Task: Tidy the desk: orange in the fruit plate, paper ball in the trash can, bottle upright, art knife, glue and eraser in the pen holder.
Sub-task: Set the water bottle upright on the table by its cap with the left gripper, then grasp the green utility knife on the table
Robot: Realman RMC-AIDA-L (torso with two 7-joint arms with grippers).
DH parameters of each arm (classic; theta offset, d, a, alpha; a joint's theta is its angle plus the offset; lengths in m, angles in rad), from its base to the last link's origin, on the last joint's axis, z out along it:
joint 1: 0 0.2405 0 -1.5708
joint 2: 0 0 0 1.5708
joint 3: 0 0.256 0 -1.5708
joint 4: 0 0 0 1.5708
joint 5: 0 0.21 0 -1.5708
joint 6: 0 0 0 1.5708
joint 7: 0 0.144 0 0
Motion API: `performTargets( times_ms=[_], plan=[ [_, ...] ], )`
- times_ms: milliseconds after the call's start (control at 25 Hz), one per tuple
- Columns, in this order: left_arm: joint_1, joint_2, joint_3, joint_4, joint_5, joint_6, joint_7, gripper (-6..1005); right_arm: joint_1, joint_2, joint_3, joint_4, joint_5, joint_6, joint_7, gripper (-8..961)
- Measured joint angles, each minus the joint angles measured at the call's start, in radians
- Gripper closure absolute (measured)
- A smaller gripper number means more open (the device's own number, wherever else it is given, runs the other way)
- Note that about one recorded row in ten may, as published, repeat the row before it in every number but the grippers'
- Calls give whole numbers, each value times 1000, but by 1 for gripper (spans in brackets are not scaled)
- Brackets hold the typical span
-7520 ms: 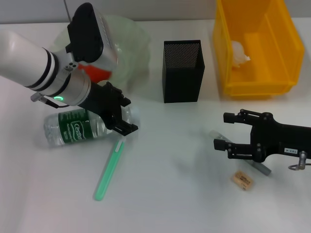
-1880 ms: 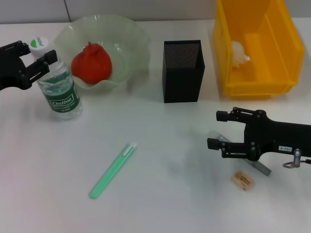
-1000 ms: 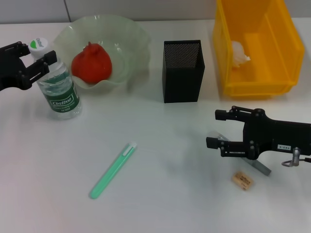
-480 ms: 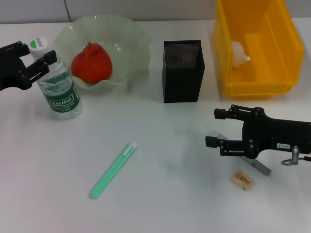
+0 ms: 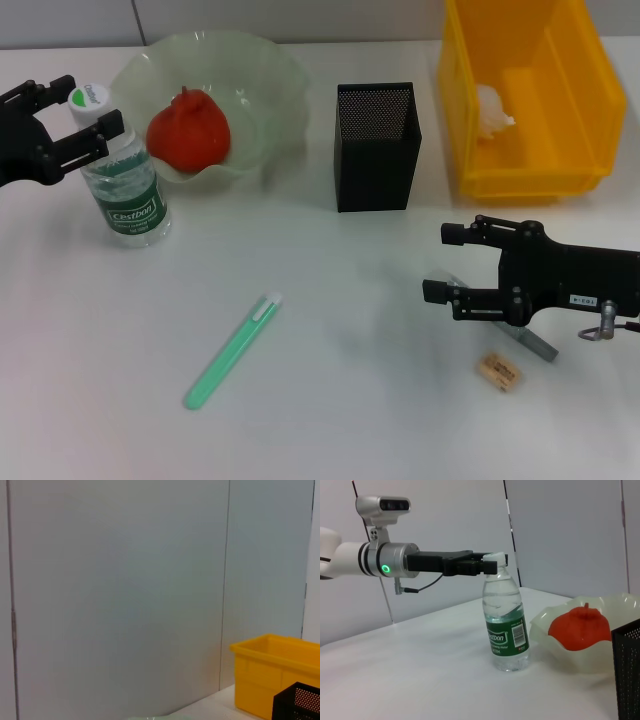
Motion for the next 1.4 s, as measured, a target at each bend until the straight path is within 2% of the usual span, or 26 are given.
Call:
performTargets(
  times_ms=[40, 360, 440, 520, 640, 720, 800, 960, 1080, 1120, 1240, 1360, 1400],
  plan=[
    [0, 0, 0, 0, 0, 2, 0, 244, 0, 0, 0, 0, 0, 0, 0, 142],
    [2, 0, 0, 0, -22, 30, -4, 215, 0, 0, 0, 0, 0, 0, 2, 142],
    [23, 17, -4, 2, -242, 177, -73, 215, 0, 0, 0, 0, 0, 0, 2, 142],
    [26, 20, -4, 2, -270, 196, -84, 216, 0, 0, 0, 0, -1, 0, 2, 142],
    [29, 45, 16, 0, -317, 301, -146, 217, 0, 0, 0, 0, -1, 0, 2, 142],
    [28, 54, 40, -3, -310, 336, -159, 218, 2, 0, 0, 0, 0, -1, 5, 142],
    [35, 67, 139, -28, -279, 388, -158, 218, 5, 0, 0, 0, 1, -2, 6, 142],
    [36, 68, 195, -90, -200, 389, -128, 220, 11, 0, 0, 0, 1, -5, 8, 142],
    [30, 68, 198, -158, -129, 376, -76, 221, 19, 0, 1, 0, 1, -10, 14, 141],
    [29, 65, 199, -199, -85, 354, -33, 221, 27, 0, 1, 0, 1, -11, 21, 141],
    [31, 59, 199, -223, -55, 328, 4, 221, 33, 0, 1, 0, 0, -11, 24, 141],
    [33, 33, 200, -236, 11, 250, 22, 217, 37, 0, 2, 0, -2, -11, 26, 141],
    [33, 33, 200, -236, 11, 250, 22, 218, 37, 0, 2, 0, -2, -11, 26, 141]
  ],
)
